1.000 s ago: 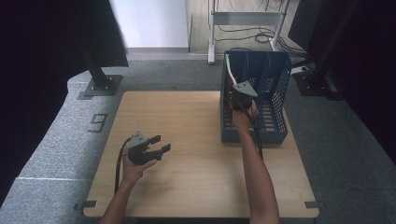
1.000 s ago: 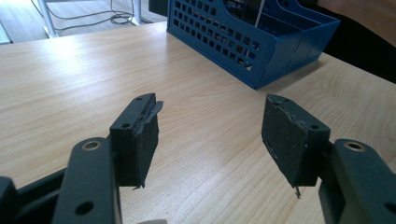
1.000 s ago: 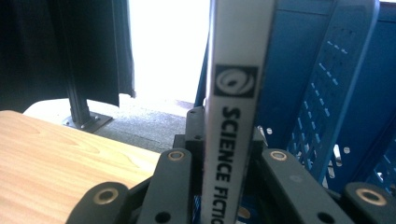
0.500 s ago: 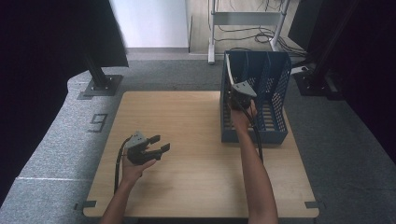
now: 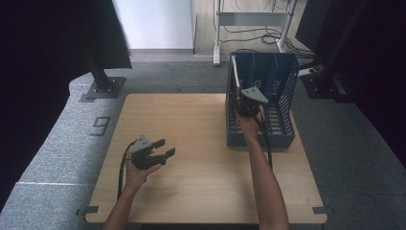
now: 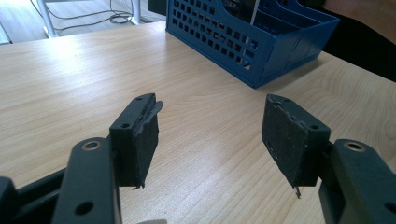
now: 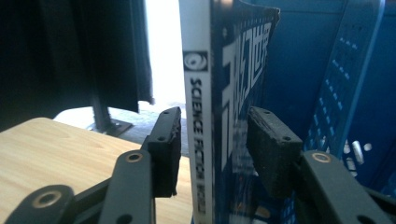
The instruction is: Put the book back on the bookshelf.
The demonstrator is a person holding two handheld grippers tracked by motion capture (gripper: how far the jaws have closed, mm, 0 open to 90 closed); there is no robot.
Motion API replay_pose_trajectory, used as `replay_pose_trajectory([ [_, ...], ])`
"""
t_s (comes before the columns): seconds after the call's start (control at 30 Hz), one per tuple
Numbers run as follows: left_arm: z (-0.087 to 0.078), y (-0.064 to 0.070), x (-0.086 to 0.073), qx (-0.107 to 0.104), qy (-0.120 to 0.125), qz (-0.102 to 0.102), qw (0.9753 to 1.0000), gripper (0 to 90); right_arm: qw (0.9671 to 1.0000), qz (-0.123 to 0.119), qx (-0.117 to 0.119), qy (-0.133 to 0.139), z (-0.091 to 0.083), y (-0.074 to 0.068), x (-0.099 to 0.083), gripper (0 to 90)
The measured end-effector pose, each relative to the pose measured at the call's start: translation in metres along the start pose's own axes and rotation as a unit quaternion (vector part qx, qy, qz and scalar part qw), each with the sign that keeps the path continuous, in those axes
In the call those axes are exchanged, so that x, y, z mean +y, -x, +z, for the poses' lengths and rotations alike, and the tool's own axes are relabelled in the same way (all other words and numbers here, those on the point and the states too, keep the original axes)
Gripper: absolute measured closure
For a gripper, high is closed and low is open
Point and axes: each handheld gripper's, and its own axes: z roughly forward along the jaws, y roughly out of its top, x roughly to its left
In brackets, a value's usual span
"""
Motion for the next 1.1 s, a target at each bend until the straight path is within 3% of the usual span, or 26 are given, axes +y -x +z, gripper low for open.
replay_pose_trajectory([
  [0.3,0.0,0.002,0.001,0.0,0.0,0.002,1.0,36.4,0.9999,0.013,0.011,0.004,-0.015,0.005,-0.005,52.3],
  [0.77,-0.004,0.003,0.003,0.001,0.006,0.004,1.0,36.4,0.9998,-0.008,0.014,-0.01,-0.036,-0.001,-0.012,52.2],
  [0.93,-0.003,0.004,0.003,0.0,0.004,0.004,1.0,36.3,0.9992,-0.01,0.029,-0.025,-0.047,-0.004,-0.015,51.4],
  [1.1,-0.004,0.004,0.003,0.0,0.004,0.005,1.0,36.2,0.9989,-0.005,0.044,-0.018,-0.058,-0.007,-0.019,51.5],
])
